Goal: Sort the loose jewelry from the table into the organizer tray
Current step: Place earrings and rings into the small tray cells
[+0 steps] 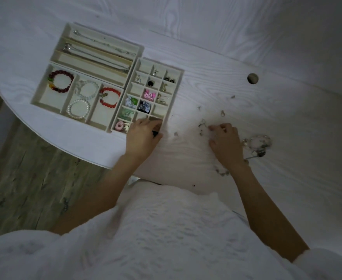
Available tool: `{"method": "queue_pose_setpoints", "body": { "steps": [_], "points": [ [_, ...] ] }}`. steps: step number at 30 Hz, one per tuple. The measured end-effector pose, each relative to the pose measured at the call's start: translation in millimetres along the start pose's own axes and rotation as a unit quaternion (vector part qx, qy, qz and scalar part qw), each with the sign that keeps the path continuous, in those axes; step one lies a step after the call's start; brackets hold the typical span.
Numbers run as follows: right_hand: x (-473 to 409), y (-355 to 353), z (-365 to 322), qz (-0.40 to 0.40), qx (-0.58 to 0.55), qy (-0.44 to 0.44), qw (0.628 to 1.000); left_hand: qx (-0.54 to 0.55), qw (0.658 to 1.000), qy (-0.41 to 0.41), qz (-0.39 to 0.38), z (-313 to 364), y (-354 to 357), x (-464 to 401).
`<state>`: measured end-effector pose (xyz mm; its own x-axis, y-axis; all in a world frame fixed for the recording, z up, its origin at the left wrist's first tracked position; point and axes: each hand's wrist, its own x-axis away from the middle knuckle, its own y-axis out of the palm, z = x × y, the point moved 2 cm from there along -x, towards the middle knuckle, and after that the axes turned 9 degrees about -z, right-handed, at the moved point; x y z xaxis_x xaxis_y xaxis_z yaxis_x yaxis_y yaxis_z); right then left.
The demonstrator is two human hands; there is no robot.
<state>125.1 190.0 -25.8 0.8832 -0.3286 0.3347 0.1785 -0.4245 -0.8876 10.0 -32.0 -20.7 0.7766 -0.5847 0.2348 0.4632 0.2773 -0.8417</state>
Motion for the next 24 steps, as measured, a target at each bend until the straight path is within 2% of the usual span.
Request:
{"method": "queue_pose_setpoints", "body": {
  "steps": [3,7,11,17,19,24],
  "points": [
    [0.2,-6.6,6.7,0.053,0.006,0.0,0.999,0.067,0.998,-0.013,-0.002,0.8,-0.9,-0.5],
    [-17.5,-17.3,-3.6,0.1,0.009,-0.033,0.994,0.067,0.997,-0.021,0.007,5.8,-1.8,1.6],
    [-42.6,-16.6,-16.9,0.039,-0.005,-0.04,0.998,0.057,0.998,-0.032,0.019,9.1,-2.3,3.3],
    [-51.3,-19.5,-18.2,-0.007,0.006,-0.062,0.998,0.043,0.998,-0.048,0.023,10.5,-0.4,5.5],
    [-51.8,-23.5,-18.9,-0.041,-0.03,-0.079,0.996,0.04,0.998,-0.048,0.019,8.7,-0.3,4.9],
    [-41.5,-49.4,-22.6,-0.111,-0.157,-0.061,0.979,-0.001,1.0,-0.01,0.029,8.7,-0.2,6.1]
  ]
}}
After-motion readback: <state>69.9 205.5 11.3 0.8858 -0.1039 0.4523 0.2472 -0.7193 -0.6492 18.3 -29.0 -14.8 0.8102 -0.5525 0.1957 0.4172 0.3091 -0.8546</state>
